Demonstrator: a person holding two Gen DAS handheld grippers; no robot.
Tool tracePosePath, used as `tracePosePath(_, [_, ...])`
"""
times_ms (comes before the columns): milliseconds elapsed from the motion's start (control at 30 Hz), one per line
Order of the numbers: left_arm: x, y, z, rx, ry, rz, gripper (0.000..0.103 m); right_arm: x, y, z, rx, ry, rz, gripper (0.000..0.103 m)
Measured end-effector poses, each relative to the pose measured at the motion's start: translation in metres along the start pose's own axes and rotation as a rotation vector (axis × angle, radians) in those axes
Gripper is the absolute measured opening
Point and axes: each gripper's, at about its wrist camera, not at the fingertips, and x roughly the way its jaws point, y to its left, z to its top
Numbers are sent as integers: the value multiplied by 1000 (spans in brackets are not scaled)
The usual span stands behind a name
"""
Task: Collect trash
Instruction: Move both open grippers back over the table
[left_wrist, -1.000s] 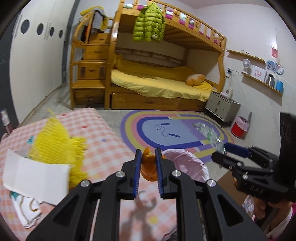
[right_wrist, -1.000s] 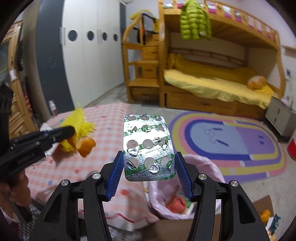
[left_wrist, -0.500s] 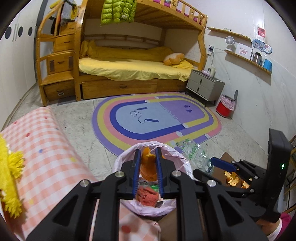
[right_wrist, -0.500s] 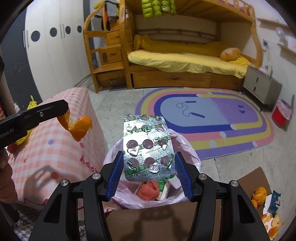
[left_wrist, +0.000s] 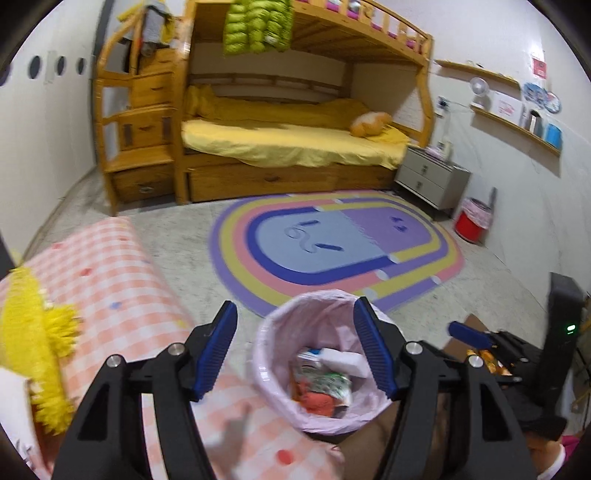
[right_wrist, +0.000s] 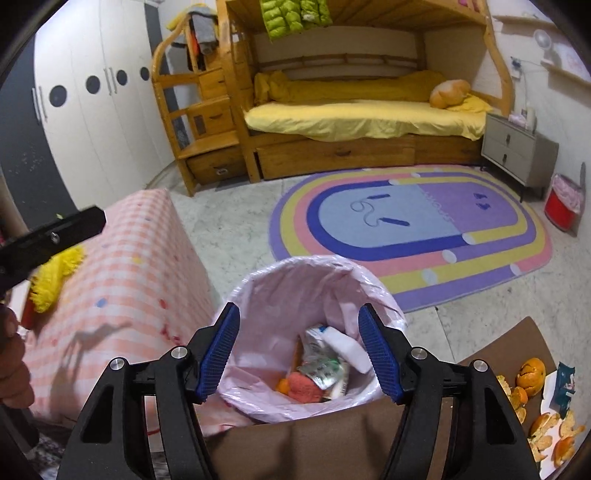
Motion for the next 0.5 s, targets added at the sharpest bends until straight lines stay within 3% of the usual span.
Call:
tracePosePath(200, [-53,33,-5,-46,-55,88,64,-33,49,17,-73,-44,73,67])
tracePosePath(333, [-93,64,-20,-73,-87,195,64,-50,99,25,-128,-54,193,67])
tracePosePath(500, [-127,104,-41,-107,-85,312,64,-55,162,25,-227,-38,277,67])
